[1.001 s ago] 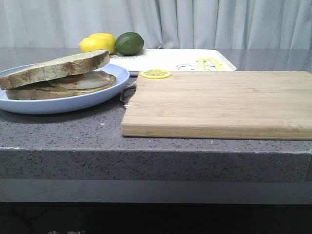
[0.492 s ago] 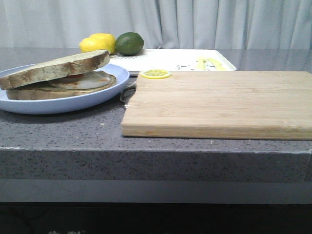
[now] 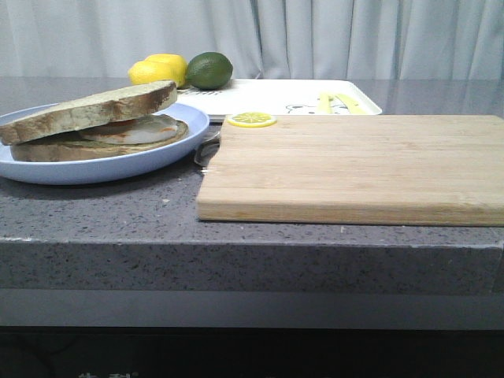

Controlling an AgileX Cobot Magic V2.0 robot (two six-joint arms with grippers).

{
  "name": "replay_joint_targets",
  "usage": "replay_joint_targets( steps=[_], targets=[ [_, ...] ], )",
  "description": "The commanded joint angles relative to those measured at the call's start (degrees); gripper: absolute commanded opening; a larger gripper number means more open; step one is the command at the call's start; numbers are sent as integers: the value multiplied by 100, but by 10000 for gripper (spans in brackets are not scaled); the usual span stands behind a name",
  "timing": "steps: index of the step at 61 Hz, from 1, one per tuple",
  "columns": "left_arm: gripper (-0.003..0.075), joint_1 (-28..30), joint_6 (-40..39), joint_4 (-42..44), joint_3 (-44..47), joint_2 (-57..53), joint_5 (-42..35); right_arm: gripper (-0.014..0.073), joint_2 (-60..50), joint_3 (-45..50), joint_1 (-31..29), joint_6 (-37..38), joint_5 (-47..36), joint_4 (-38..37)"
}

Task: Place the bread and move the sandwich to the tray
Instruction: 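Open the right gripper and raise it away from the sandwich, then lower the left gripper to the rim of the blue plate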

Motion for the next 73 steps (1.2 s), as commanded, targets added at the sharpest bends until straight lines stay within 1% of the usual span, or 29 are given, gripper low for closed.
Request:
replay_joint_targets(
  steps=[1, 15, 34, 45, 61, 64, 67, 73],
  targets=[
    [618, -42, -29, -56, -574, 627, 162, -60, 50, -132, -16, -8, -468, -83],
    [618, -42, -29, -56, -1507, 2246, 843, -60, 50, -132, -16, -8, -406, -83],
    [617, -42, -29, -56, -2544, 4003, 1539, -60, 50, -132, -16, -8, -406, -83],
    [617, -42, -29, -56, -2773, 4550, 1572, -60, 50, -132, -16, -8, -406, -83],
    [615, -42, -29, -61, -2776, 4735, 1683, -60, 50, -132, -16, -8, -406, -83],
    [595, -42, -29, -61, -2776, 4745, 1723, -60, 50, -132, -16, -8, -406, -83],
    [543, -42, -29, -61, -2776, 4745, 1794, -60, 50, -132, -16, -8, -406, -83],
    [377, -42, -29, -69, -2776, 4745, 1871, -60, 50, -132, -16, -8, -406, -83]
  ],
)
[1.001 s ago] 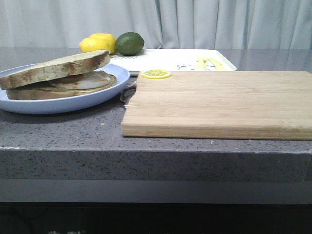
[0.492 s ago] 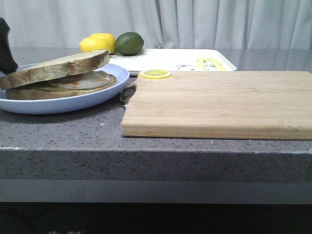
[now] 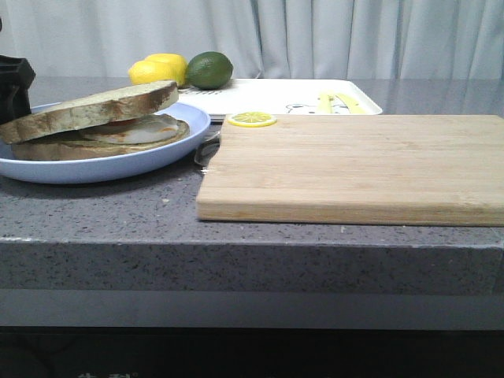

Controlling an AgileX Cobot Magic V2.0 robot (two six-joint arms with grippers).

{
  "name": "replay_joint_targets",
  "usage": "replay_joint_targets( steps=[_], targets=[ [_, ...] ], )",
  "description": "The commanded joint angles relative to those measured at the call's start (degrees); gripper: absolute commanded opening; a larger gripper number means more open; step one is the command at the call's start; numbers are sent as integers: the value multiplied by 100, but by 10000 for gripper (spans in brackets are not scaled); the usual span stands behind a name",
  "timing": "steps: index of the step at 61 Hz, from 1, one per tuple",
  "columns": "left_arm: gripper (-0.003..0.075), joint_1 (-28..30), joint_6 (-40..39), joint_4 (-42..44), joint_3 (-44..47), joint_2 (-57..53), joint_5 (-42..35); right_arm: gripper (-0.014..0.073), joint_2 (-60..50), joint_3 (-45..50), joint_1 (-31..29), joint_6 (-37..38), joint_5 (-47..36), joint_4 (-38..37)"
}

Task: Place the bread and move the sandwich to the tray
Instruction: 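Lower the left gripper to the rim of the blue plate, then grip the plate rim with the left gripper and lift it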

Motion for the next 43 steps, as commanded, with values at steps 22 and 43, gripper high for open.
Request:
replay_joint_targets(
  steps=[22, 43],
  targets=[
    [-20, 22, -29, -367, -276, -161, 263, -60, 50, -132, -16, -8, -427, -79],
    [-20, 1003, 1863, -3521, -964, -201, 1364, -60, 50, -132, -16, -8, -427, -79]
  ],
)
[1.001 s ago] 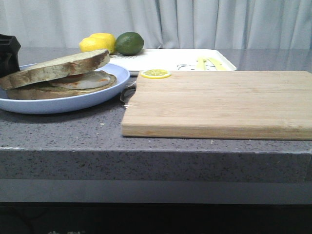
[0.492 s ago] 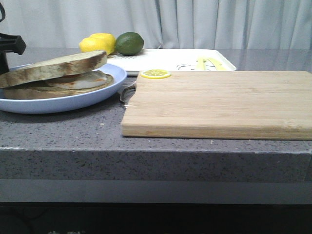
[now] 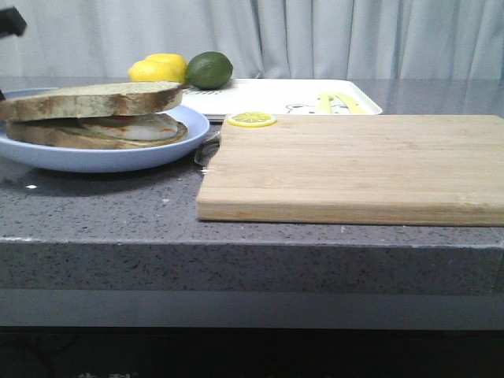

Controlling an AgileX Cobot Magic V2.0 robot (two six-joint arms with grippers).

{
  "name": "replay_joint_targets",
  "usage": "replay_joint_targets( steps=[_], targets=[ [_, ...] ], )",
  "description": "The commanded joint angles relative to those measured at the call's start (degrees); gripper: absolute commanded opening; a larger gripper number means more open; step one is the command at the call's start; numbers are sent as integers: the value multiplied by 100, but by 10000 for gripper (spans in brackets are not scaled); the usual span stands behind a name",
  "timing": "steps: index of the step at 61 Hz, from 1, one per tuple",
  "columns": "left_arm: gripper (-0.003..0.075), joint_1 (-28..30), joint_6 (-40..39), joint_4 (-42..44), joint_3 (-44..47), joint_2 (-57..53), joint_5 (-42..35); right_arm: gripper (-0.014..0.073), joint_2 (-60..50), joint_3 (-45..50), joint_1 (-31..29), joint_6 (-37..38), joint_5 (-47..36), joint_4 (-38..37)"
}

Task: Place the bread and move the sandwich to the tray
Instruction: 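Grip the plate rim with the left gripper and lift it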

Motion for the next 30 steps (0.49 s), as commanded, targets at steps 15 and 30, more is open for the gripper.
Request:
replay_joint_targets(
  steps=[15, 30],
  targets=[
    [-20, 405, 1052, -1800, -557, -210, 452, -60, 50, -132, -16, -8, -427, -79],
    [-20, 363, 1052, -2106, -1169, -92, 464, -60, 50, -132, -16, -8, -427, -79]
  ],
)
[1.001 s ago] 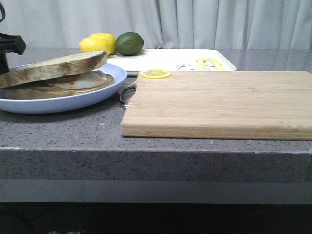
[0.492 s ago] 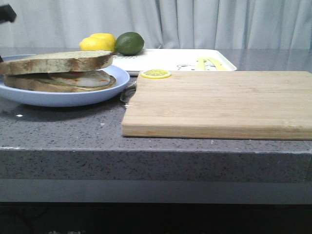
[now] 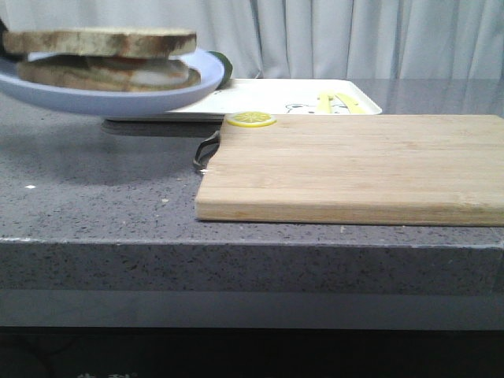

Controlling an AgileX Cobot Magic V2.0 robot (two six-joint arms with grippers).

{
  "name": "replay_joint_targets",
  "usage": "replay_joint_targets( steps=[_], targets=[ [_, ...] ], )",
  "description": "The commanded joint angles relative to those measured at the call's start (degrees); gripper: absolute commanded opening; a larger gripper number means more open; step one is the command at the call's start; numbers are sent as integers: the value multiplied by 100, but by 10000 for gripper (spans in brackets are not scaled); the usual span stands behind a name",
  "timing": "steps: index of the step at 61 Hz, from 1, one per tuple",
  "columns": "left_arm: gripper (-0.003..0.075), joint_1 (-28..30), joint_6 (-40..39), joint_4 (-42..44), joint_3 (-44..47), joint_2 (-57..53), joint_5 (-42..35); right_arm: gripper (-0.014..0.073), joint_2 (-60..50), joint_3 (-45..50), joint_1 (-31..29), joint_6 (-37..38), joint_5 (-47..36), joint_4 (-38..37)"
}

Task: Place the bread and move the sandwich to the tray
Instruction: 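Grip the plate rim with the left gripper and lift it, then lower the plate onto the white tray beside the lemons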

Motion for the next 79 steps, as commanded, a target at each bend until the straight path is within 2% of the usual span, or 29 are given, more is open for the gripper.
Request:
replay_joint_targets(
  steps=[1, 9, 18, 28, 34, 44, 49, 56, 79],
  targets=[
    [-20, -55, -67, -624, -511, -100, -122, -60, 50, -132, -16, -8, -427, -79],
    [-20, -265, -67, -624, -1182, 336, -63, -60, 50, -132, -16, -8, -427, -79],
    [-20, -578, -277, -563, -2503, 1218, 226, -60, 50, -132, -16, -8, -427, -79],
    [-20, -901, -1061, -1, -4418, 2454, 556, -60, 50, -132, -16, -8, -427, -79],
    [-20, -1080, -1572, 390, -5920, 3311, 946, -60, 50, -132, -16, -8, -427, -79],
    [-20, -1201, -2145, 448, -7873, 4589, 1469, -60, 50, -132, -16, -8, -427, -79],
    [-20, -1213, -2215, 460, -8433, 4941, 1592, -60, 50, -132, -16, -8, -427, -79],
    [-20, -1213, -2228, 460, -8742, 5265, 1633, -60, 50, -132, -16, -8, -427, -79],
    [-20, -1251, -2173, 347, -8714, 5587, 1172, -60, 50, -132, -16, -8, -427, -79]
  ],
)
